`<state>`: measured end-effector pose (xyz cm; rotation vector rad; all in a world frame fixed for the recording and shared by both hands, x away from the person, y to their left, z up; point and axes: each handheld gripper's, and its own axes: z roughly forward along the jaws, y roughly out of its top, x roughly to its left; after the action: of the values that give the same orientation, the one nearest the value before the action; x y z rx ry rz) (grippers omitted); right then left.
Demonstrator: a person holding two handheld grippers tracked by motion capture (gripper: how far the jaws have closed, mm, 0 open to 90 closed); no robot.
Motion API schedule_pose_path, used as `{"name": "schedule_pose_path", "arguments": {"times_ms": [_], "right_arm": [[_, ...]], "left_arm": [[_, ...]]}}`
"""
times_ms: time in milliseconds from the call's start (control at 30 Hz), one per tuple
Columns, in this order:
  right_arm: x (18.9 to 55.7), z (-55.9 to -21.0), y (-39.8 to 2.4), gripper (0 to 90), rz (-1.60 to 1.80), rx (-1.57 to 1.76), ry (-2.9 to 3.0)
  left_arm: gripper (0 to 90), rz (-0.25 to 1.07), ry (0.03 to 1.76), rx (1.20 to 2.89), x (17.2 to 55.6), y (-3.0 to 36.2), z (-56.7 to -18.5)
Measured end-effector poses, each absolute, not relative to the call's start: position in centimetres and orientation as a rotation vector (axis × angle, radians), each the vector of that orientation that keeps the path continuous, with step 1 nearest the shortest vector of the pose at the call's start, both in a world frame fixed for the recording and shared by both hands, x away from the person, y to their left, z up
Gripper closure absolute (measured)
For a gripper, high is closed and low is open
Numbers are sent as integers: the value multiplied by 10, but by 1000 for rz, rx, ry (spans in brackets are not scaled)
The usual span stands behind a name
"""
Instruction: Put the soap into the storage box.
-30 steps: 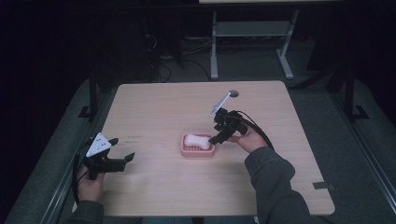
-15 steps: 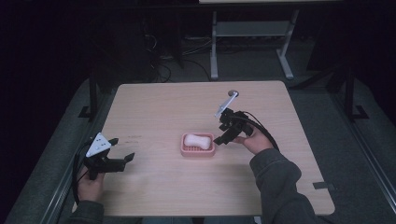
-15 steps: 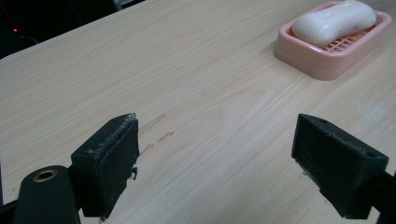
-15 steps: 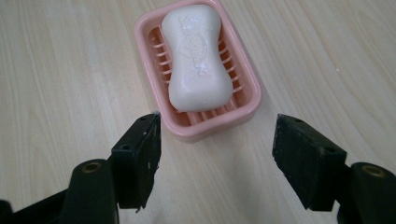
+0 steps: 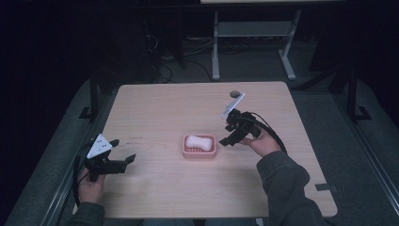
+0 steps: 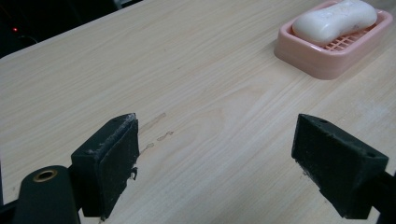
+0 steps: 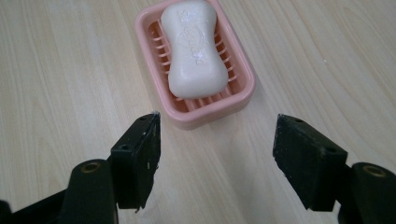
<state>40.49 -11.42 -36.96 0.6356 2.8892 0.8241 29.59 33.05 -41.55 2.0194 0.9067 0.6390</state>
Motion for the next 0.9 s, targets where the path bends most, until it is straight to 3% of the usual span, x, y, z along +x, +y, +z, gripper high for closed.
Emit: {"name": "schedule_pose_path", "arguments": {"times_ms": [900], "right_arm": [[376, -373, -169, 304, 829, 752, 2832]], "left_arm": [[145, 643, 909, 2029, 296, 330, -416]]}}
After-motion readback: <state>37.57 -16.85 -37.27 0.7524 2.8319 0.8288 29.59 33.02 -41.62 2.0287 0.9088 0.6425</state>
